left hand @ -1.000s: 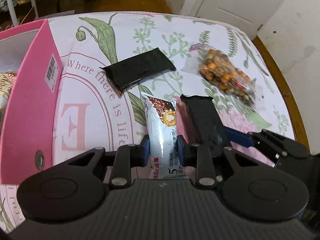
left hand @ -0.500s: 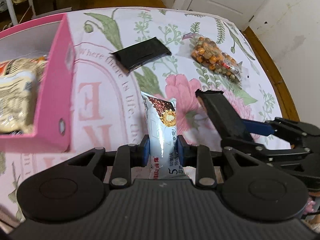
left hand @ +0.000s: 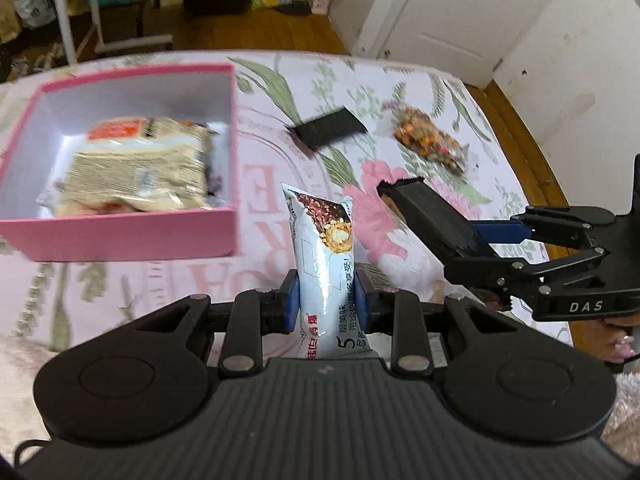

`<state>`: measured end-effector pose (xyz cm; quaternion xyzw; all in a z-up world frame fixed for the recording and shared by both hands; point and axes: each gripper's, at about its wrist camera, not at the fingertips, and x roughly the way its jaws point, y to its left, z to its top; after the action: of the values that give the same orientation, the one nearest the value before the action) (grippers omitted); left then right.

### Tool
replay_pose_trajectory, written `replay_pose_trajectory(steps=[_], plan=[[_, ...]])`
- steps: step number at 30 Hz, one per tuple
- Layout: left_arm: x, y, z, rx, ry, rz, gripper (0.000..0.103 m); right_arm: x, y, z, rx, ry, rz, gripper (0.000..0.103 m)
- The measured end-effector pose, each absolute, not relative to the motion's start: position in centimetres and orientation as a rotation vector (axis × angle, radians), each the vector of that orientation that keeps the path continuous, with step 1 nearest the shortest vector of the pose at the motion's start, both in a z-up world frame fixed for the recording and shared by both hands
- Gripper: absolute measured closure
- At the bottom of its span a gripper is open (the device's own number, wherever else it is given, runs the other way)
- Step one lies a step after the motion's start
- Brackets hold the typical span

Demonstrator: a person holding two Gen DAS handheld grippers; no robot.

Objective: Organize snacks
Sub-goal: 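Carry both bars over the pink box and open both tools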

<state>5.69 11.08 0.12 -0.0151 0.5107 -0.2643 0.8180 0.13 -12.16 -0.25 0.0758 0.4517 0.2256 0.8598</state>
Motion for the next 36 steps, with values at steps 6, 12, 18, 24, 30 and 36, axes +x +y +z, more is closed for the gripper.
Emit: replay_pose_trajectory(steps=[6, 12, 18, 24, 30, 36], plan=[[6.8, 15.3, 2.3, -0.040, 1.050, -0.487, 0.076, 2.0, -8.1, 1.9, 0.089, 0.937, 0.544, 0.047], [9.6, 18.8, 2.2, -0.071, 1.043, -0.409, 0.076, 5.8, -3.7, 2.1, 0.054, 0.920, 0.600, 0.047], [13.4, 21.7, 1.0, -0.084, 1.000, -0.321, 0.076, 11.7, 0.5, -0.1, 0.057, 0.938, 0.615, 0.047], [17.9, 24.2, -0.9, -0.067, 0.965, -0.208, 0.076, 16.9, 4.5, -3.0, 0.082, 0.957, 0.630, 0.047], [22.3, 26.3, -3.9, -0.077, 1.005, -0.174, 0.076, 20.5, 7.9, -5.4, 0.025, 0.968, 0.596, 0.047], [24.6, 26.8, -6.2, -0.097, 1.058, -0.159, 0.067, 22.0, 8.7, -7.1, 0.089, 1.021, 0.618, 0.044]])
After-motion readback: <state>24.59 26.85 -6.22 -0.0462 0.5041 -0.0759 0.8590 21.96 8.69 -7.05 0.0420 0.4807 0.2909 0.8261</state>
